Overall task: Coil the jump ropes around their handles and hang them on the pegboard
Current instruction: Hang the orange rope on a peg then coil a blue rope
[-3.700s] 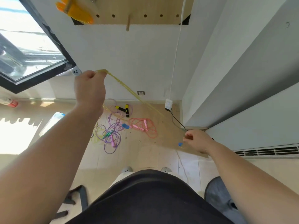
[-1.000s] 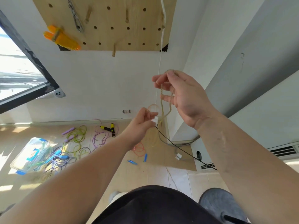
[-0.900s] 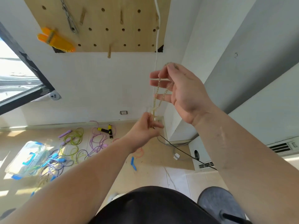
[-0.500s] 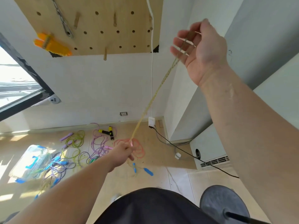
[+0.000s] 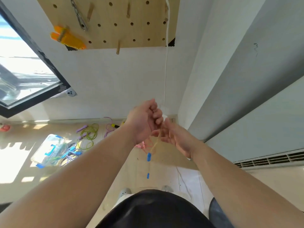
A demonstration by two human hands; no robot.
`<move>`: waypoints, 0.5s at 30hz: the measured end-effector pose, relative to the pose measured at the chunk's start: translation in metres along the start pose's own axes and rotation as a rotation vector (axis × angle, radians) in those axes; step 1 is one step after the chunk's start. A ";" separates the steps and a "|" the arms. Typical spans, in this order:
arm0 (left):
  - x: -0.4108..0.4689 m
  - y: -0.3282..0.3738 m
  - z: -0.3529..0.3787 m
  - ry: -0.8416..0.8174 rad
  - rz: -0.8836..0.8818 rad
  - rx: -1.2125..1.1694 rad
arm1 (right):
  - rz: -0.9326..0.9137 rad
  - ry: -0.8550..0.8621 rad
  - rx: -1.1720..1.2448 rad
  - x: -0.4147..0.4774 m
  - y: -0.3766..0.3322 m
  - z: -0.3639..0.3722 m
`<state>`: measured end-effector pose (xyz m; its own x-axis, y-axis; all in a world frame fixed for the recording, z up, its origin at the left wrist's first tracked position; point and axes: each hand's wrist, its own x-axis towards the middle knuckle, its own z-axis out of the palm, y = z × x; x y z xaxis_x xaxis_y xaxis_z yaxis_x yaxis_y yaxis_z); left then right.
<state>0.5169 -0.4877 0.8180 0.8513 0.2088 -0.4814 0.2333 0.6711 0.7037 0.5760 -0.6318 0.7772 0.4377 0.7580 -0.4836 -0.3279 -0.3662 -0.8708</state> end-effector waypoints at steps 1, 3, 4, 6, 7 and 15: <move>0.004 0.005 0.003 0.019 0.019 -0.036 | -0.012 -0.044 -0.074 -0.005 0.005 0.004; 0.010 0.018 0.009 0.062 0.066 -0.078 | -0.028 -0.029 -0.229 -0.008 0.014 0.007; 0.012 0.026 0.010 0.083 0.094 -0.093 | -0.017 -0.006 -0.303 -0.008 0.021 0.004; 0.014 0.045 0.010 0.127 0.160 -0.120 | 0.034 0.029 -0.474 -0.011 0.036 -0.005; 0.015 0.056 0.010 0.152 0.194 -0.127 | 0.058 0.059 -0.566 -0.014 0.044 -0.011; 0.021 0.082 0.003 0.254 0.180 0.176 | 0.006 0.036 -0.241 -0.025 0.031 -0.014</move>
<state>0.5557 -0.4303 0.8670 0.7471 0.4978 -0.4404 0.1862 0.4793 0.8577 0.5664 -0.6697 0.7609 0.4672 0.7371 -0.4883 -0.1234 -0.4925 -0.8615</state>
